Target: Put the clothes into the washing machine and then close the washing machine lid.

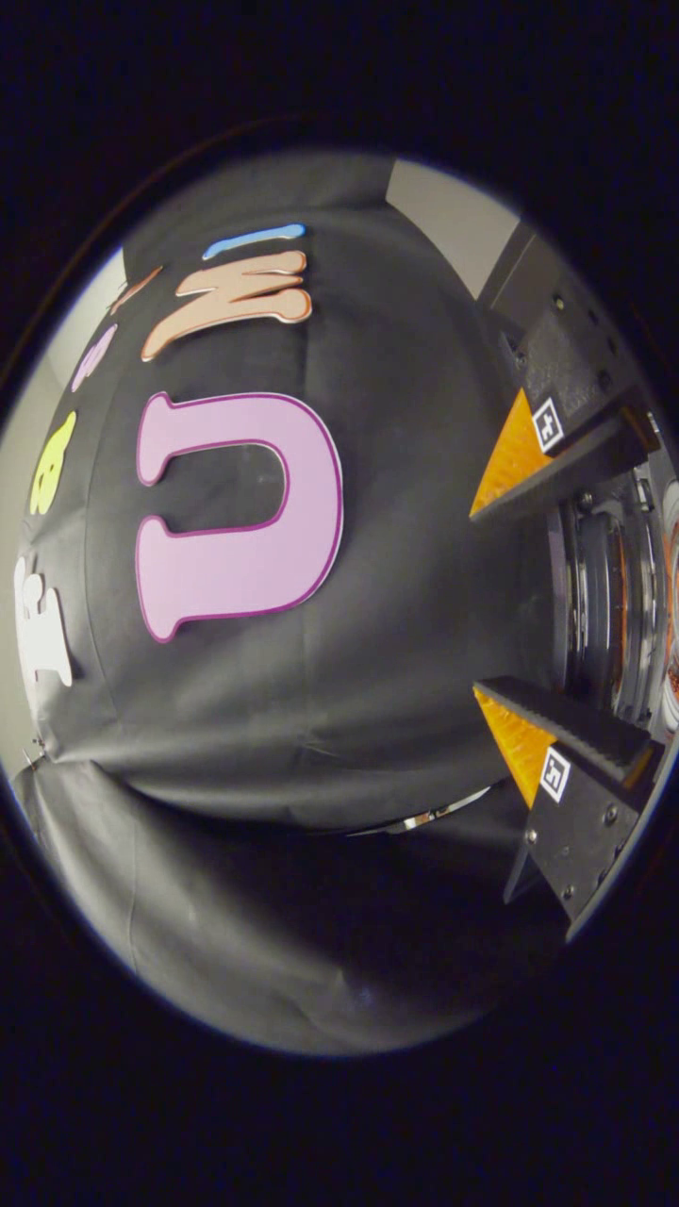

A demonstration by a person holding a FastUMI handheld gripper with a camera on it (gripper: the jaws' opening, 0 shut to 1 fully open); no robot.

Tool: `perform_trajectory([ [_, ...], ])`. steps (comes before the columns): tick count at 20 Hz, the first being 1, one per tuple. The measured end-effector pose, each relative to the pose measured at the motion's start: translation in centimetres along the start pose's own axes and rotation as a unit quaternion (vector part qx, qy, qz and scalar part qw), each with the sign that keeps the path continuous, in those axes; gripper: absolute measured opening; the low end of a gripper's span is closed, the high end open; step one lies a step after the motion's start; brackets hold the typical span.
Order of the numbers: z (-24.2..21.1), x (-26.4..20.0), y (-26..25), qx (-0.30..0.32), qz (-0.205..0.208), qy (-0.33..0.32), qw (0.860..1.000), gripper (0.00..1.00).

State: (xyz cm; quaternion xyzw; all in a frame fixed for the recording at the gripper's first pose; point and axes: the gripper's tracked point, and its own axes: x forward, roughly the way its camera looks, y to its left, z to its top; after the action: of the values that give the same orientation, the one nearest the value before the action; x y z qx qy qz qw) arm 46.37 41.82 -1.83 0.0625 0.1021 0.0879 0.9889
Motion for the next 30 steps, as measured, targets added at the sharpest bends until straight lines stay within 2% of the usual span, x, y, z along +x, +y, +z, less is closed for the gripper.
perform_trajectory([
  [9,-1.1,0.5,0.2,-0.008,0.012,0.031,0.999,0.98],
  [19,-0.8,-1.4,-0.2,-0.010,0.018,0.033,0.999,0.99],
  [30,-1.5,-5.5,-0.2,-0.013,0.021,0.024,0.999,0.99],
])
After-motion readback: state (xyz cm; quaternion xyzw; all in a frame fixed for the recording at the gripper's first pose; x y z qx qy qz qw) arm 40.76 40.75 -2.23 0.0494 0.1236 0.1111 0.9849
